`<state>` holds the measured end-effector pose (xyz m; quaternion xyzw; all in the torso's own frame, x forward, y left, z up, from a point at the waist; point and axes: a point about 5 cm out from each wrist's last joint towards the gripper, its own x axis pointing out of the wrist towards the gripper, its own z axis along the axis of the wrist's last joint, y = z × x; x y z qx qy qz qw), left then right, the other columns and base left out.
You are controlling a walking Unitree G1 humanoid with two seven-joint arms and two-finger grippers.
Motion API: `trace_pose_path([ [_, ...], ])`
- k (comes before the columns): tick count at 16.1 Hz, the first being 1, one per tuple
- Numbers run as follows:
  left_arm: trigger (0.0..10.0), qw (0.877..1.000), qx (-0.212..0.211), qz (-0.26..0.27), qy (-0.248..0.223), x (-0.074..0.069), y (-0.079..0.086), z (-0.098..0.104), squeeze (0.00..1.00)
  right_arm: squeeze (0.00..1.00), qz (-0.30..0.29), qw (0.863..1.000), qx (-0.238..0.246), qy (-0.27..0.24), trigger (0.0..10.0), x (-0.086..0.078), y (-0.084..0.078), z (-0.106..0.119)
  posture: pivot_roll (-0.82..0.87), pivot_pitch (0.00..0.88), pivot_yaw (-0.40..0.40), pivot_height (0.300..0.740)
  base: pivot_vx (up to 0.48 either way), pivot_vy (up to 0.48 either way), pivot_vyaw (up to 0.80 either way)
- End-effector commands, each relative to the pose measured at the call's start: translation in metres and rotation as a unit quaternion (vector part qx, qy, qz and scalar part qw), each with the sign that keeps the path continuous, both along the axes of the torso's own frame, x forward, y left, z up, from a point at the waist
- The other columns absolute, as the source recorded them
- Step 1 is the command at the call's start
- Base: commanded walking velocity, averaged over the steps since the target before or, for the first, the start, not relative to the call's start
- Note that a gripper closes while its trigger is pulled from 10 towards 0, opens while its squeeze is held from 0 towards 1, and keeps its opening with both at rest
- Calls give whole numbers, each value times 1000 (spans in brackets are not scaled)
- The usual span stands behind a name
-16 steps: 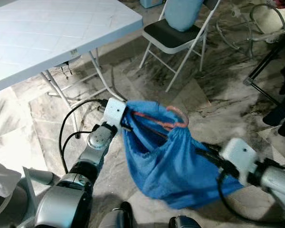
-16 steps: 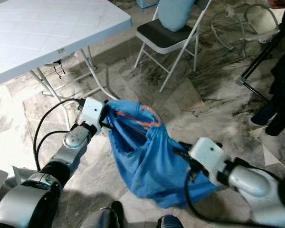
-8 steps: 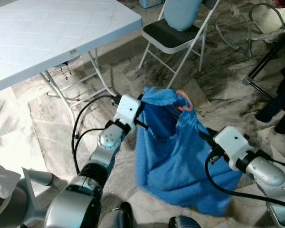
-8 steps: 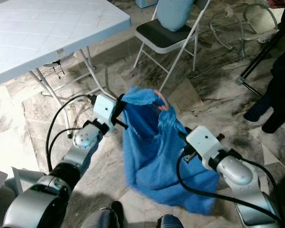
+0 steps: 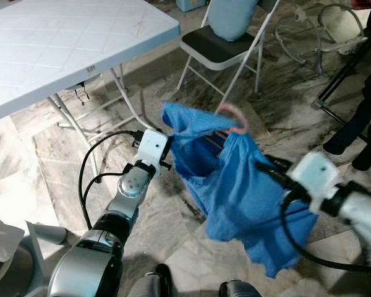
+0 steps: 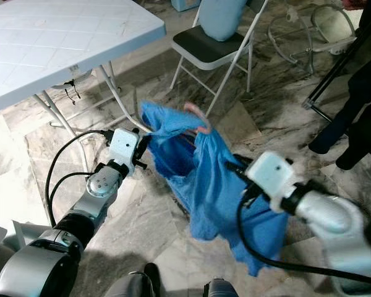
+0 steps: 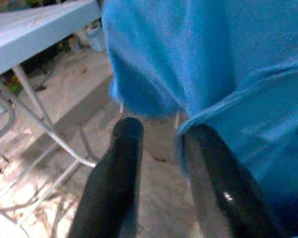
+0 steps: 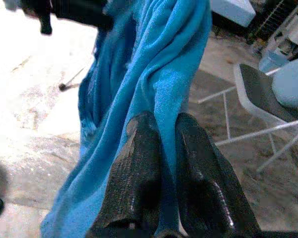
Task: Hang hanger
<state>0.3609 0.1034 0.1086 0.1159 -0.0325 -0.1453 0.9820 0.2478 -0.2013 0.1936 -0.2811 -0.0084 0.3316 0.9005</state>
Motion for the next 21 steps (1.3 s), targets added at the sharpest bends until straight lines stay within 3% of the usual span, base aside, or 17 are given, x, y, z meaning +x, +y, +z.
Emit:
trace_pose_path([
  [1,10000,1000,-17,14,7,2,2,1,1000,0,20,999,10,-25,10000,-3,5,18,-276,188,88,740,0,0,0],
  [3,10000,998,-57,-3,-15,2,-9,9,1000,0,16,999,21,-33,10000,-1,7,24,-285,188,83,740,0,0,0],
  [8,10000,992,-109,-47,-36,-5,-35,17,1000,0,29,998,42,-23,10000,1,22,28,-285,189,82,740,0,0,0],
  [13,10000,992,-119,-46,-14,-5,-40,11,1000,0,62,995,71,-21,10000,-2,37,42,-286,188,84,740,0,0,0],
  [14,10000,992,-121,-35,-11,-3,-38,12,0,0,70,994,76,-18,10000,-5,38,46,-286,188,84,740,0,0,0],
  [21,10000,992,-108,51,-37,12,5,25,0,0,96,993,56,50,10000,-39,13,52,-319,175,90,740,0,0,0],
])
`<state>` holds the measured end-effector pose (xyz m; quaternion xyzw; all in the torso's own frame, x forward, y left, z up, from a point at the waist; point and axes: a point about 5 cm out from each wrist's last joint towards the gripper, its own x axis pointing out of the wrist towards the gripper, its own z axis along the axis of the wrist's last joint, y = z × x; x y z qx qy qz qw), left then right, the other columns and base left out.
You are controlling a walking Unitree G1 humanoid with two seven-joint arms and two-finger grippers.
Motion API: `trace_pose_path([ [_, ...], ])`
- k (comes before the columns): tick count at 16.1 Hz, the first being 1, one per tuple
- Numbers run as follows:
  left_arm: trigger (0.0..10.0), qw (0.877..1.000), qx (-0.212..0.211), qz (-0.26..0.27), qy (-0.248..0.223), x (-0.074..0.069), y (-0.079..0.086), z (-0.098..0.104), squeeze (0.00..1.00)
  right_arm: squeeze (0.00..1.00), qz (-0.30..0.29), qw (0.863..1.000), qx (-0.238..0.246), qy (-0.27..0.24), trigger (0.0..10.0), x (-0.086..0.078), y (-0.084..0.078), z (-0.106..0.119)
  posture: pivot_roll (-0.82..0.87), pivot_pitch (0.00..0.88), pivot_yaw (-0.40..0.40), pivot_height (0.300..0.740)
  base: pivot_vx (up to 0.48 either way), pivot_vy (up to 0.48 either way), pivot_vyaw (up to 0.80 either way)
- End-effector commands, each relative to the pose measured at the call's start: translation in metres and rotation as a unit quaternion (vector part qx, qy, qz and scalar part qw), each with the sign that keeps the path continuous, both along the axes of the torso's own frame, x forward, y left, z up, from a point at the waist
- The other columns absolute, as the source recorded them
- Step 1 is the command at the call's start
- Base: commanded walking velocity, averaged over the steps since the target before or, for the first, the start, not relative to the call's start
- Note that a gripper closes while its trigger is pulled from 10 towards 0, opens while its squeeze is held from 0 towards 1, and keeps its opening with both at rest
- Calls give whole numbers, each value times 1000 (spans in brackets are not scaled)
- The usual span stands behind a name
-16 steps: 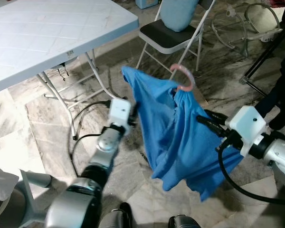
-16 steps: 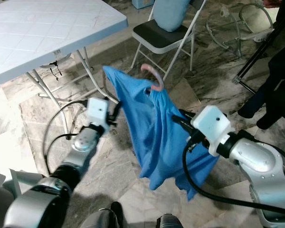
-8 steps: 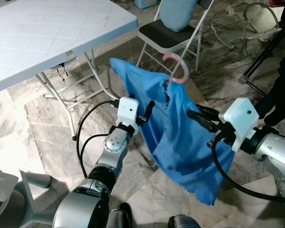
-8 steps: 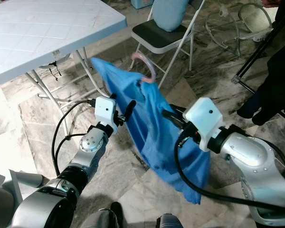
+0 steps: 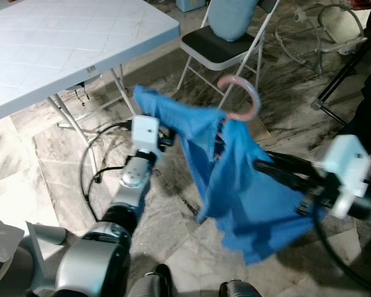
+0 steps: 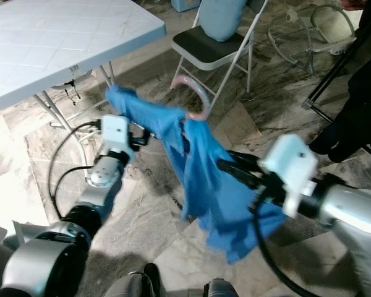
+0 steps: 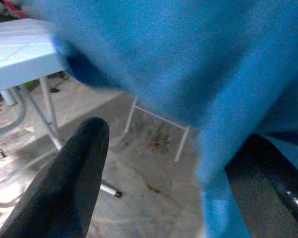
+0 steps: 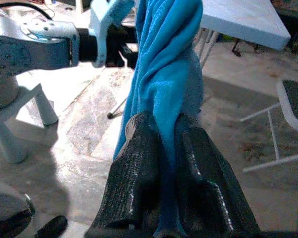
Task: Hang hanger
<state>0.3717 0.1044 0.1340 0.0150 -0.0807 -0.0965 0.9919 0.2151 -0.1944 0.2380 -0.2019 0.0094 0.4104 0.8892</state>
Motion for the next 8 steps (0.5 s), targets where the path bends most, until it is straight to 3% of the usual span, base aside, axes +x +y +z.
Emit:
trace_pose_path([
  [1,10000,1000,0,7,6,1,5,-1,0,0,24,1000,-7,-7,10000,-10,1,9,-320,174,90,740,0,0,0],
  [3,10000,1000,-4,-8,5,0,1,-1,0,0,27,1000,-4,-3,10000,-13,0,12,-322,174,91,740,0,0,0],
  [4,0,1000,-7,-22,-7,-1,-3,1,0,0,25,1000,-8,-1,10000,-13,-1,11,-321,171,93,740,0,0,0],
  [8,0,995,-44,-82,-30,-5,-19,6,0,0,22,1000,-15,8,10000,-14,-2,7,-318,172,97,740,0,0,0],
])
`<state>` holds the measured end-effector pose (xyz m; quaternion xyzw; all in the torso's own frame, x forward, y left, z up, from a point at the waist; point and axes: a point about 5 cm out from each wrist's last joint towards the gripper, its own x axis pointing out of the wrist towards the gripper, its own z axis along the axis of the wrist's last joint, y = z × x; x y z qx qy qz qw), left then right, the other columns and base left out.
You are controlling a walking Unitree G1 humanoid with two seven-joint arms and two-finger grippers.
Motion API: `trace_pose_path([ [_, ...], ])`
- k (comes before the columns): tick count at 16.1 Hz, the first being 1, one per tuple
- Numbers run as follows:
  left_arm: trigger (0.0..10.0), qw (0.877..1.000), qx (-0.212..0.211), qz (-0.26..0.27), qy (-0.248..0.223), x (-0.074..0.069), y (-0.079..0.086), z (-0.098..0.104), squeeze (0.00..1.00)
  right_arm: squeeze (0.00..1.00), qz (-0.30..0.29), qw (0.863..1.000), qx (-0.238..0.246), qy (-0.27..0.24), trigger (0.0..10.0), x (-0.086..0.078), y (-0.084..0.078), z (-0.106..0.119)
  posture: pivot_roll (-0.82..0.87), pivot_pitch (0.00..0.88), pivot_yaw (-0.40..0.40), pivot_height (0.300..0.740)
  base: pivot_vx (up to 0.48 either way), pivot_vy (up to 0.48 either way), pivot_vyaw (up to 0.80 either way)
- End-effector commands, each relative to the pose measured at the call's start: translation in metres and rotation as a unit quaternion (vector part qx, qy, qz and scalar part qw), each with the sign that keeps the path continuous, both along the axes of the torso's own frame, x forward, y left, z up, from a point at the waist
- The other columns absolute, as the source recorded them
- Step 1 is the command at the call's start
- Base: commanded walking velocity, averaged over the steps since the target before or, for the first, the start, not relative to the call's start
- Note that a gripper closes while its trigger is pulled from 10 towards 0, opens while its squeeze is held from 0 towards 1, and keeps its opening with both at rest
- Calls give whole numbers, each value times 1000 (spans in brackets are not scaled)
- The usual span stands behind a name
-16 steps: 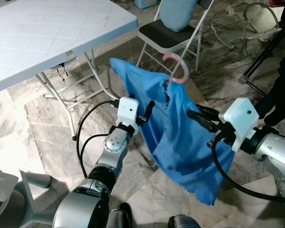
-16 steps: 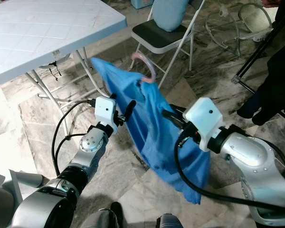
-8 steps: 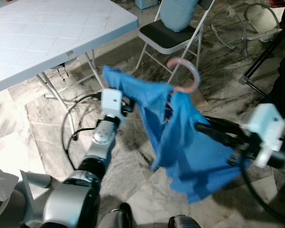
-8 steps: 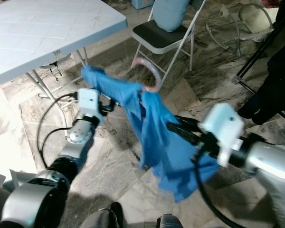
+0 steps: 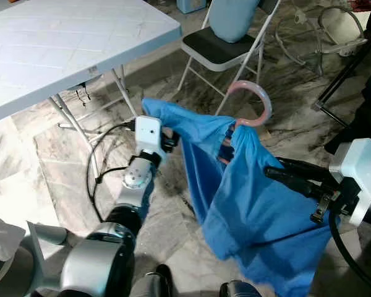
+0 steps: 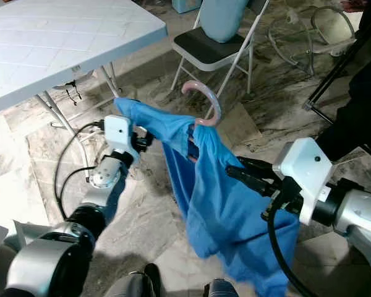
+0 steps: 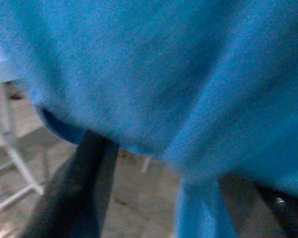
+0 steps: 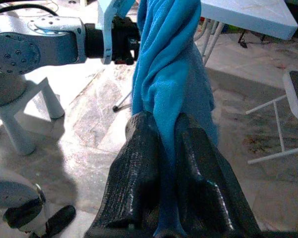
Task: Hang hanger
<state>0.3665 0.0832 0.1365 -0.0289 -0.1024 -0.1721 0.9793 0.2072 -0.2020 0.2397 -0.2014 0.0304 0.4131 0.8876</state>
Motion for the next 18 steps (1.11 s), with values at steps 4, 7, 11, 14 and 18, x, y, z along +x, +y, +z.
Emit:
trace_pose_path([
  [4,0,999,-12,-35,-19,-3,-1,2,0,0,21,1000,-4,0,10000,-7,4,2,-311,177,97,740,0,0,0],
  [7,0,999,-4,-41,-19,-5,2,-1,0,0,14,1000,-3,1,10000,-4,3,-1,-303,179,95,740,0,0,0],
  [11,0,999,-6,-50,-14,-7,5,-5,0,0,-1,1000,-4,2,10000,2,2,-10,-302,180,94,740,0,0,0],
  [14,0,998,-3,-59,7,-8,6,-12,0,0,-44,999,-13,-3,10000,15,-3,-27,-302,181,91,740,0,0,0],
  [18,0,998,1,-56,15,-8,11,-15,0,0,-103,994,-28,-17,10000,30,-9,-49,-280,196,104,740,0,0,0],
])
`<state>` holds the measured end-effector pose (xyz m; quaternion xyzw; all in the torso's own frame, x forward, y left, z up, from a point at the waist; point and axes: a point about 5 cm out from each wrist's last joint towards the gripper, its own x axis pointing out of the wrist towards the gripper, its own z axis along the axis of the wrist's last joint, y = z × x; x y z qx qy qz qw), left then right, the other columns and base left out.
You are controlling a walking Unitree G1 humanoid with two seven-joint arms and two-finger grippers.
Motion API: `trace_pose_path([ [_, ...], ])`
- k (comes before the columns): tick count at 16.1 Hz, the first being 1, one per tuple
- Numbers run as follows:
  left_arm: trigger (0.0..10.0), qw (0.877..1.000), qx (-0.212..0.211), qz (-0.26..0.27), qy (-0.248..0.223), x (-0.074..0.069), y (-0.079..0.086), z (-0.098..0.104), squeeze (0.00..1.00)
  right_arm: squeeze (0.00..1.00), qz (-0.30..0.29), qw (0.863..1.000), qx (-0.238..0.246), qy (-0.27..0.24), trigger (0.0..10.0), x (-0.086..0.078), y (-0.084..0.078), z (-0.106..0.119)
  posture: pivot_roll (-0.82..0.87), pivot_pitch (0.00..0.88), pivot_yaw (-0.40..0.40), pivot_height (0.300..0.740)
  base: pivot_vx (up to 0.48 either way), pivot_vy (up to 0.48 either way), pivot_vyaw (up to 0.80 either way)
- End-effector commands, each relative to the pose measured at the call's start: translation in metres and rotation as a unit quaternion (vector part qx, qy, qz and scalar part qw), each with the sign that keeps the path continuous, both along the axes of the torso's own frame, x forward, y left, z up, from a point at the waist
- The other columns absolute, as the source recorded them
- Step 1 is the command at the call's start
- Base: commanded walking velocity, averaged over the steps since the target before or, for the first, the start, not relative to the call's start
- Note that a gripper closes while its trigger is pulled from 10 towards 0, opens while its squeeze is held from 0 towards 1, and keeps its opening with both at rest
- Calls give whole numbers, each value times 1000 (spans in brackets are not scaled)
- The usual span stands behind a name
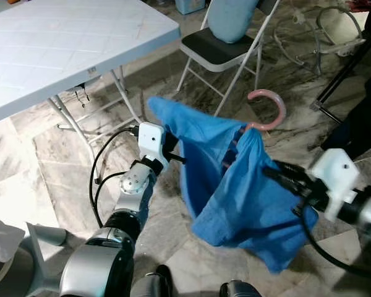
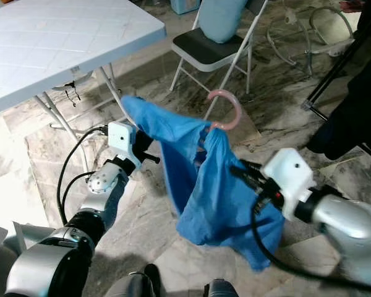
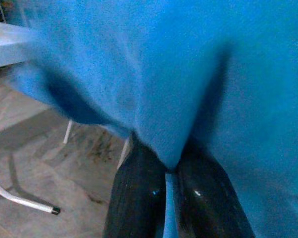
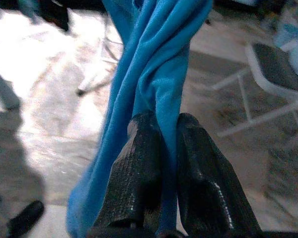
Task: Hang hanger
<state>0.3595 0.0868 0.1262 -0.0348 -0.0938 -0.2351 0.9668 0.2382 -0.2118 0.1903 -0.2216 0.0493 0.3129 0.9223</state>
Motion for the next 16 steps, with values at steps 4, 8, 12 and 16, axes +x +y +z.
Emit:
trace_pose_path([
  [4,0,1000,9,-1,6,0,12,-3,0,0,-19,1000,-21,-11,10000,6,-3,-14,-245,223,125,740,0,0,0],
  [8,0,1000,12,-8,-1,2,14,4,0,0,-21,998,-51,2,10000,3,-11,-32,-219,277,160,740,0,0,0],
  [12,0,998,42,35,-8,22,44,32,0,0,34,995,-68,57,10000,-25,-20,-40,-254,281,157,740,0,0,0],
  [16,0,994,47,94,1,32,67,45,0,0,50,992,-83,85,10000,-42,-30,-42,-275,260,143,740,0,0,0],
])
